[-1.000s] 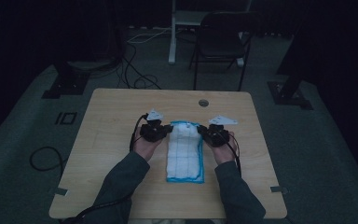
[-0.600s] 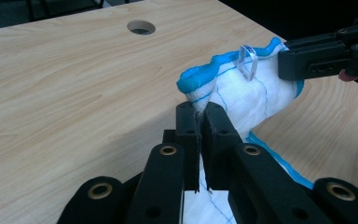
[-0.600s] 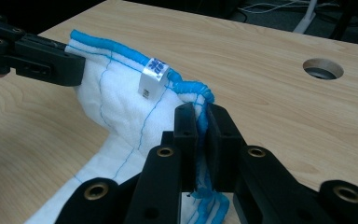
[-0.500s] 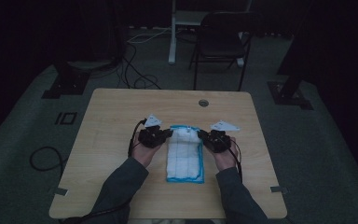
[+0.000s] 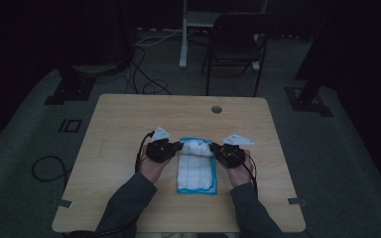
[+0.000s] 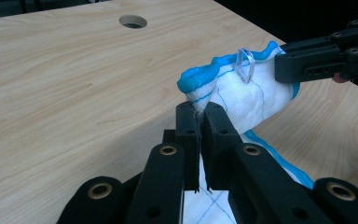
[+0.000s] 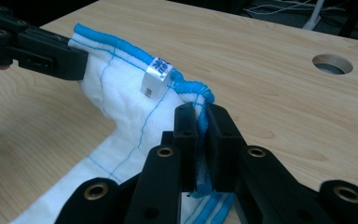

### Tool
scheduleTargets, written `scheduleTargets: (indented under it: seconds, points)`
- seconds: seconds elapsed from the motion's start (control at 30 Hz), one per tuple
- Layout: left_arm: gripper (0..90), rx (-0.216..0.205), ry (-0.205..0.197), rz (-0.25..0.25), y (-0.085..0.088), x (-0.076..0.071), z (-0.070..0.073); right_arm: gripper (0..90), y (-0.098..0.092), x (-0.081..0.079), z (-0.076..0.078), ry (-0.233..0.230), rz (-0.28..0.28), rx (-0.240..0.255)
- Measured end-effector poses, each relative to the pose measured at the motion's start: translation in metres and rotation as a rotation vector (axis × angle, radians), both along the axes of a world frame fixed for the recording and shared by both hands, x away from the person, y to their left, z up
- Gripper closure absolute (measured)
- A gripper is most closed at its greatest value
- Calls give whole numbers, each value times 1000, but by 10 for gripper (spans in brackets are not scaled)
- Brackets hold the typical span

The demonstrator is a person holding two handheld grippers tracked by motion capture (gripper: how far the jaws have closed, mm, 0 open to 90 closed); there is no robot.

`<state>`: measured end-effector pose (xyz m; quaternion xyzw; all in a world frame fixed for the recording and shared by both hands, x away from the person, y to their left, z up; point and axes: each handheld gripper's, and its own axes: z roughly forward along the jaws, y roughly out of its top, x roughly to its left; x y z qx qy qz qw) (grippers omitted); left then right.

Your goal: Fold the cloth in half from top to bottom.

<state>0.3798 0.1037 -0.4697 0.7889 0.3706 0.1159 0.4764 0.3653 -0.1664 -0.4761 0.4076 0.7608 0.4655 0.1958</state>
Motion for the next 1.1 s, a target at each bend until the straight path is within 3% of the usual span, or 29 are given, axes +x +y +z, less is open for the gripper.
scheduleTargets:
  seconds: [1.1]
  points:
    - [860, -26, 36, -12, 6, -29, -26, 836, 0, -27, -27, 31, 31, -1]
